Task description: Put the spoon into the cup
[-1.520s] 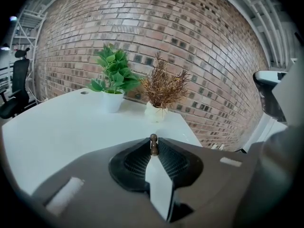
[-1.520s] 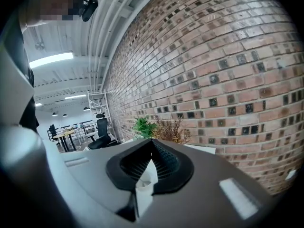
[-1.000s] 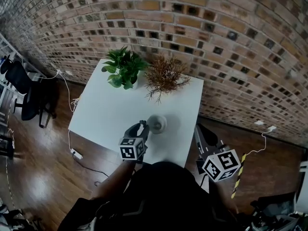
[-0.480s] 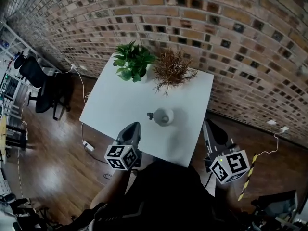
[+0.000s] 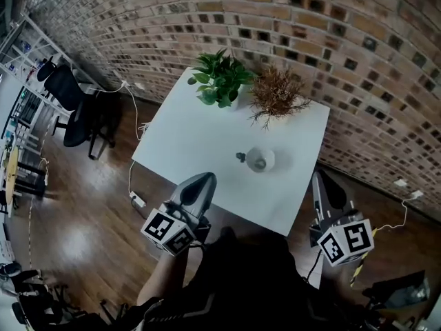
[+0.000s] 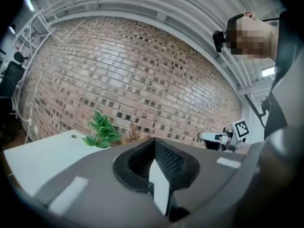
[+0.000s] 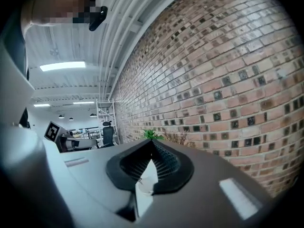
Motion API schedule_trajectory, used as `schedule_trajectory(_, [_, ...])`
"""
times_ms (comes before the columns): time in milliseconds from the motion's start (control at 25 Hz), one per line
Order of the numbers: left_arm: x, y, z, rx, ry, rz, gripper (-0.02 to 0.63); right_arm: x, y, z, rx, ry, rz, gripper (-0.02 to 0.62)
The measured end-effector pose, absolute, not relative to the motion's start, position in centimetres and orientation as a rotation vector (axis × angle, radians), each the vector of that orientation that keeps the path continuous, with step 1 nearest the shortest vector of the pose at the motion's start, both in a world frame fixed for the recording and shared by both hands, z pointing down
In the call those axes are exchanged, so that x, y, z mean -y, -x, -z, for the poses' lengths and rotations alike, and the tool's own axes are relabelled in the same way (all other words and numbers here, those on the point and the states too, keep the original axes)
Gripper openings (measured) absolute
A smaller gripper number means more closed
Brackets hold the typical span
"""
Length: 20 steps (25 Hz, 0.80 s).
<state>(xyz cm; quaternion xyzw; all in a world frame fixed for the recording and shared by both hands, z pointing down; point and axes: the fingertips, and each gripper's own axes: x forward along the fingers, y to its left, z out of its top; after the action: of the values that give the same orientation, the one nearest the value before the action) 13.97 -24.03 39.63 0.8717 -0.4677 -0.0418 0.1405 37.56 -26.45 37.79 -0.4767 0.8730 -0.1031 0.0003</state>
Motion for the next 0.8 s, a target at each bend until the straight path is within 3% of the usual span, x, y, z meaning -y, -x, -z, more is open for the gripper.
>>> schedule_trajectory(240, [20.9,-10.7,-36.3,1.176,-2.712,0.144,0.003,23.1,-32.5,-37.0,-2.718,1.61,0.31,0.006])
schedule_trajectory(520, [17.3,-6.0,-38.8,1.055,-2.705,0.087,0.003,18.4,-26.4,-38.2,-2.752,1.628,0.354,0.006])
schedule_trajectory(800, [14.0,-4.2,-38.4,1.051,-2.687,0.121,0.003,13.8,-25.1,-37.7,-2.751,1.667,0.346,0.006])
